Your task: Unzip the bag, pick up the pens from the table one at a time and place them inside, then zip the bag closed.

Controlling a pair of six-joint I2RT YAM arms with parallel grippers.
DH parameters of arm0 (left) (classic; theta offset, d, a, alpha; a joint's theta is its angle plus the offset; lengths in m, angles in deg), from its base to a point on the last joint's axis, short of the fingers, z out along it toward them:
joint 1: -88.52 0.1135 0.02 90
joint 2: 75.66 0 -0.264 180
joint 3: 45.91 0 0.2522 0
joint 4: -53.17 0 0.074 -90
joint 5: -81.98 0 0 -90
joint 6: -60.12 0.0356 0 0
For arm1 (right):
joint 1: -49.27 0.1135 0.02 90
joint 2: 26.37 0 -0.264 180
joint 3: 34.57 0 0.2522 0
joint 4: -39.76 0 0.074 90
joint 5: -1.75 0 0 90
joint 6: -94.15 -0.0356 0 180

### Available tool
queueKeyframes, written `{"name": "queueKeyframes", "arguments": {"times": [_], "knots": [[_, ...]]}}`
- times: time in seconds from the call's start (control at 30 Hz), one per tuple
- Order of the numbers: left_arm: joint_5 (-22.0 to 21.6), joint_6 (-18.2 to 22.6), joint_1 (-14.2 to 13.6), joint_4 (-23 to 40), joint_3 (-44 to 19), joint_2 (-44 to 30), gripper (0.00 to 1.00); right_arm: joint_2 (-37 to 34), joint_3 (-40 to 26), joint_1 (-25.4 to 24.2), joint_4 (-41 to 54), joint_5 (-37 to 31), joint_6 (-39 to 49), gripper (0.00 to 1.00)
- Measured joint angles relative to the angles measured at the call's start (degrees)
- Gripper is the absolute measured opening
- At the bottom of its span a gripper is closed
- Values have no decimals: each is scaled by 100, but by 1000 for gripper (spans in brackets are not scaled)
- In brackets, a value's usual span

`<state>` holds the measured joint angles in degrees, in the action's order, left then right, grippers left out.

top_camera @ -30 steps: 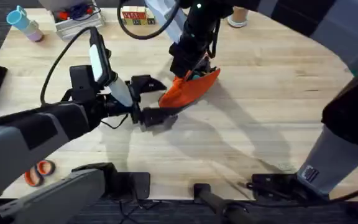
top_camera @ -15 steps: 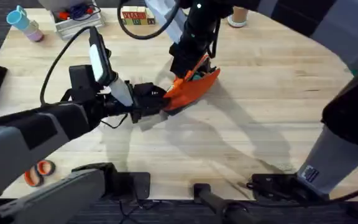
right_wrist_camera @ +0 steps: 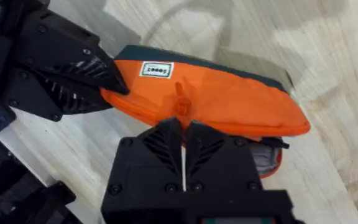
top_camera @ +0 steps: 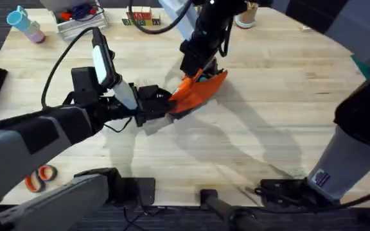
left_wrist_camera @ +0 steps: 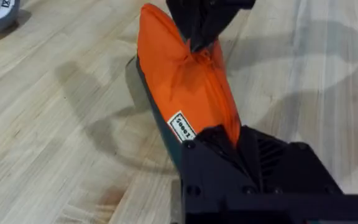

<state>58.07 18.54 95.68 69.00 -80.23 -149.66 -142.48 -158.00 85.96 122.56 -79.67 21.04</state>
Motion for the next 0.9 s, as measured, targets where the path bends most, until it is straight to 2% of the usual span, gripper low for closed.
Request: {"name": "queueKeyframes", "arguments": {"times": [0.9], "knots": [[-6,-2,0,6,0,0,41,0,-2,-941,-218,-94,4,30]]}}
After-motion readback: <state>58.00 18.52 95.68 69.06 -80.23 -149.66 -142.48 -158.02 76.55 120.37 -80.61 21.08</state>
